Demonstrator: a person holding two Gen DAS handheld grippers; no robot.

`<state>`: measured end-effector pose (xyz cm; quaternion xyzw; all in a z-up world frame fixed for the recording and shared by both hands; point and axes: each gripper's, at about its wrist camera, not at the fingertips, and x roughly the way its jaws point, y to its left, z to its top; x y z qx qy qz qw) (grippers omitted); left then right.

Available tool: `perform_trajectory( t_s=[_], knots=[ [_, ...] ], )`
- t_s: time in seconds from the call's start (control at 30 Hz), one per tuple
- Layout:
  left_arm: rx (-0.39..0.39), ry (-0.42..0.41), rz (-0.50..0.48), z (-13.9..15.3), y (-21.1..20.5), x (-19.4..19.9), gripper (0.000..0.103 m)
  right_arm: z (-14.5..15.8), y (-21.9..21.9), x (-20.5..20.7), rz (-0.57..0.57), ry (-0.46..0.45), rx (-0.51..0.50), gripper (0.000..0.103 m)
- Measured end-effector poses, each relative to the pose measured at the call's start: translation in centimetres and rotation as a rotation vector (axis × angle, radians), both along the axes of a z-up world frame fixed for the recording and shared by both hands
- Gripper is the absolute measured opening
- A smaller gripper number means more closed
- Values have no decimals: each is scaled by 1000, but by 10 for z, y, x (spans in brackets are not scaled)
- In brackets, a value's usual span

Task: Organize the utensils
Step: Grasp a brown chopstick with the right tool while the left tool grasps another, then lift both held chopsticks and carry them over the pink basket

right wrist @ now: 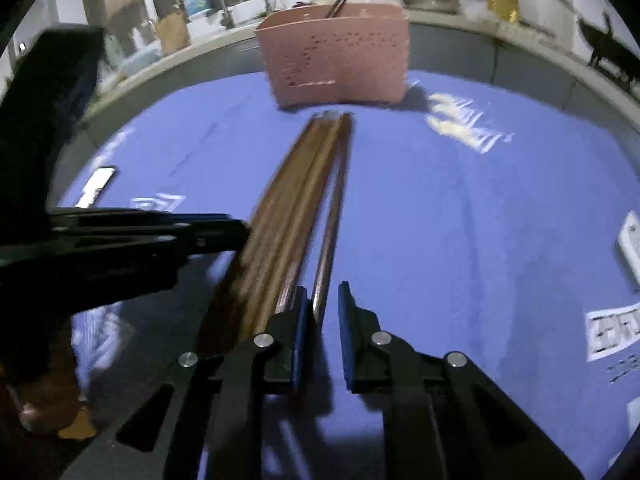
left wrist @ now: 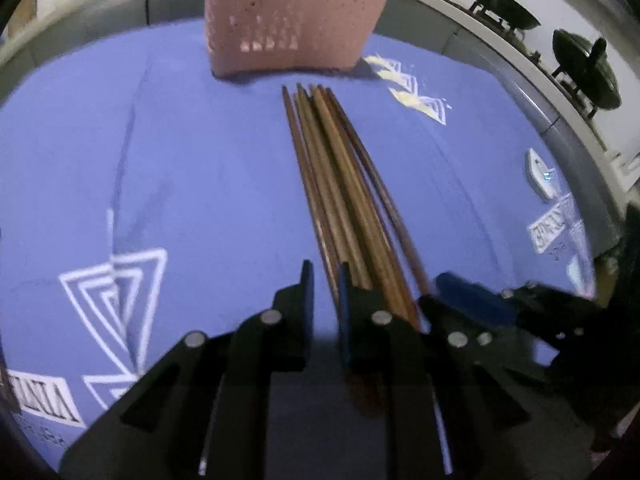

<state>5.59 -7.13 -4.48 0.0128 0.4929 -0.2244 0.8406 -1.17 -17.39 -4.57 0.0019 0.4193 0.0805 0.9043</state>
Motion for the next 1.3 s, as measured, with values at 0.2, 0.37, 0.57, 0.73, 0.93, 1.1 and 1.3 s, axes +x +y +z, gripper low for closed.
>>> perform_trajectory(
  t_s=[0.2,0.37,0.57,0.73,0.93,1.1,1.3],
  knots=[
    [49,-14,21,3,-9,8,12,-5,-7,4,-48,-6,18,16],
    [92,-48,34,2,-17,16,12,-6,-13,2,-42,-18,40,16],
    [88,-52,36,1,-8,22,7,-8,-30,0,-69,-13,104,7],
    [101,-18,66,3,37,9,6,-10,-42,-20,-82,8,123,6],
    [84,41,48,5,62,0,19,-7,-42,-18,-40,63,109,11],
    [134,-11,43,9,42,39,24,0,-39,36,-13,87,92,36],
    [159,-79,30,10,25,79,5,8,-31,117,17,137,34,6]
  ],
)
